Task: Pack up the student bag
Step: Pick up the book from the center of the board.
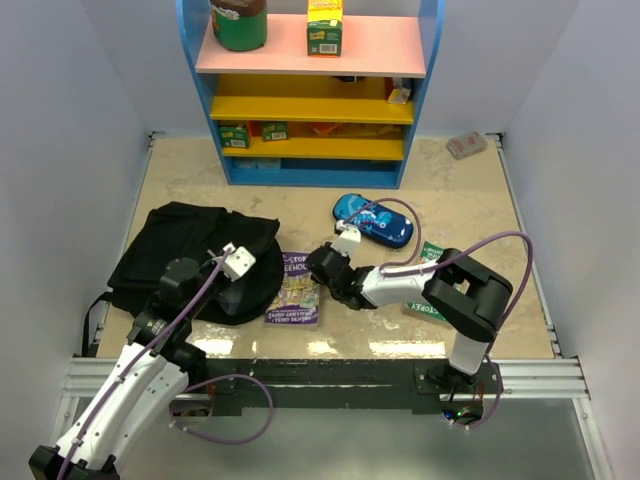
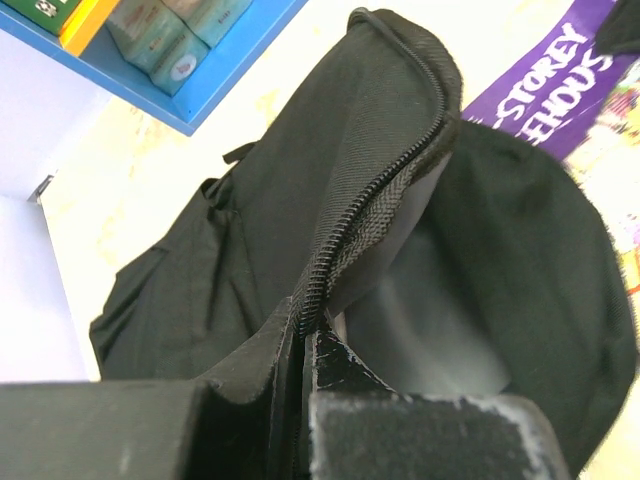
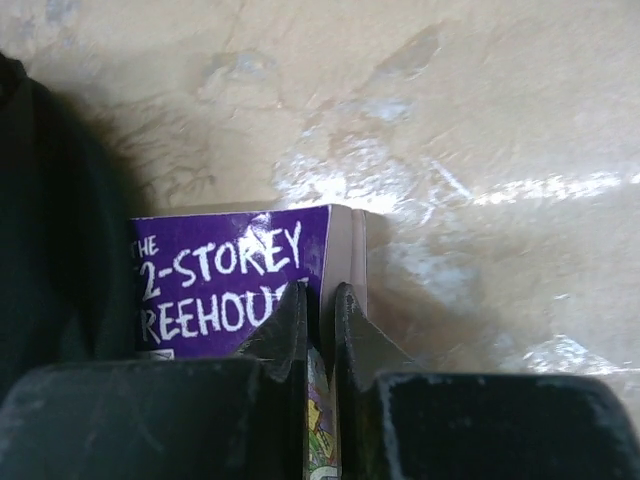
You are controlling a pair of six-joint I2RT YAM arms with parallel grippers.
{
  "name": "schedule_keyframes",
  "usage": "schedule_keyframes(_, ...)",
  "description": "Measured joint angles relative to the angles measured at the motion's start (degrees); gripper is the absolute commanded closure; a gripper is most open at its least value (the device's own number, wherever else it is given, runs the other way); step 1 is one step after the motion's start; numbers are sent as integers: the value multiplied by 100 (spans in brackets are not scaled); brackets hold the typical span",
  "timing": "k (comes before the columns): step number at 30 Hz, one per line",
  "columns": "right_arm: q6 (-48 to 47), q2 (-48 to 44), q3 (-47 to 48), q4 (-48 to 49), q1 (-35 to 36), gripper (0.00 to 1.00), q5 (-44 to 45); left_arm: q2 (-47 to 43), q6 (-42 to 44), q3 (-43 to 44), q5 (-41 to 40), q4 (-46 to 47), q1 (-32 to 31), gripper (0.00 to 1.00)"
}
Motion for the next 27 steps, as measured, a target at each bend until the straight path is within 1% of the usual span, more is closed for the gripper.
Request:
schedule_keyframes(3, 31, 44, 79, 31, 144, 100, 26, 0, 42, 0, -9, -72, 2, 100)
schedule_keyframes(5, 33, -90, 20, -31, 212, 100, -33, 0, 90, 0, -7, -85, 2, 100)
schedule_keyframes(9, -111, -739, -192, -527, 308, 100, -317, 0, 120, 0, -9, -79, 2, 100)
schedule_keyframes(16, -756, -2000, -173, -1263, 380, 100, -356, 0, -2, 0, -85, -24, 2, 100)
schedule_keyframes(20, -992, -2424, -81, -1504, 380, 100, -439, 0, -181, 0, -317, 107, 2, 100)
schedule_keyframes(27, -1182, -2909, 166, -1523, 435, 100, -785, 0, -470, 0, -791, 361, 2, 100)
